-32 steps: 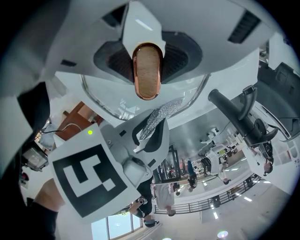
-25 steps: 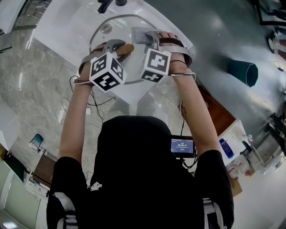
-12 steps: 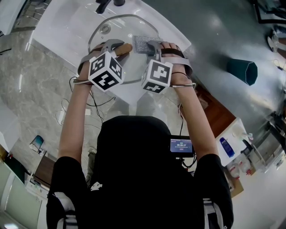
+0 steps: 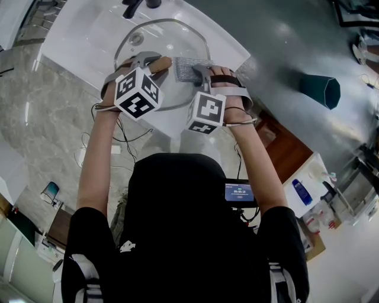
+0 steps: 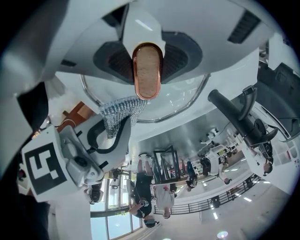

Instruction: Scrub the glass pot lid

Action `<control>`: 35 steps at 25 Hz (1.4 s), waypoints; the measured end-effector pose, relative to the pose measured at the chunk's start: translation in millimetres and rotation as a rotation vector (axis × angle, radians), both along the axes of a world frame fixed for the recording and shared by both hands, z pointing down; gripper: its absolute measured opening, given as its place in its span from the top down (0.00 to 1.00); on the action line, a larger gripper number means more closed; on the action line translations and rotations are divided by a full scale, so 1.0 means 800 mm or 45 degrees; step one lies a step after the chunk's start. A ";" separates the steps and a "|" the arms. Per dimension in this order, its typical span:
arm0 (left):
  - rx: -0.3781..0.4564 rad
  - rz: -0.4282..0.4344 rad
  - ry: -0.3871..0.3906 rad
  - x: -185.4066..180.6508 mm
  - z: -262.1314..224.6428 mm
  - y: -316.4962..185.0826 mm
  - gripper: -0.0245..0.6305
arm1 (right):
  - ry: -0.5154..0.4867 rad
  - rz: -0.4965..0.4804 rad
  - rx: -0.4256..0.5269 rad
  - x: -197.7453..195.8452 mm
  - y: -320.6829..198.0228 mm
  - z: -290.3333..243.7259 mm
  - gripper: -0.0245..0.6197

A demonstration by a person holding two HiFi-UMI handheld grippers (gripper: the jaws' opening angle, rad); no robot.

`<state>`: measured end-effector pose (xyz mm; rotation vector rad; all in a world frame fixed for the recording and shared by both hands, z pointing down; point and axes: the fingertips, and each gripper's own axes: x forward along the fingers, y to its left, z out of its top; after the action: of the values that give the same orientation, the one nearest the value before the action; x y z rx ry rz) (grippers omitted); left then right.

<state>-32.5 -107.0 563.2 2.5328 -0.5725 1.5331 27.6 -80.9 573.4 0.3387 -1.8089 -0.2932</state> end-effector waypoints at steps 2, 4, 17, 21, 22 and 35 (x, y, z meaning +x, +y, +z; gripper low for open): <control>-0.002 -0.001 -0.001 0.000 0.000 0.000 0.70 | 0.000 0.001 -0.004 0.001 0.004 -0.001 0.83; -0.003 -0.001 -0.002 0.000 0.000 -0.001 0.70 | 0.001 0.001 -0.005 0.001 0.009 -0.001 0.83; 0.055 -0.024 -0.009 0.002 -0.001 -0.001 0.70 | 0.015 0.022 -0.068 0.001 0.031 -0.004 0.83; 0.124 -0.082 0.021 0.003 -0.001 0.000 0.70 | -0.003 0.035 -0.114 0.003 0.041 -0.006 0.83; 0.134 -0.101 0.031 0.003 -0.001 0.000 0.70 | -0.003 0.034 -0.115 0.004 0.042 -0.006 0.83; 0.202 -0.214 0.164 -0.016 -0.069 0.019 0.70 | -0.075 0.108 -0.316 0.002 0.080 -0.031 0.85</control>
<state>-45.5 -92.0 508.2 2.5956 -0.8955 1.3055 29.0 -16.5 548.4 0.2500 -1.8588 0.0021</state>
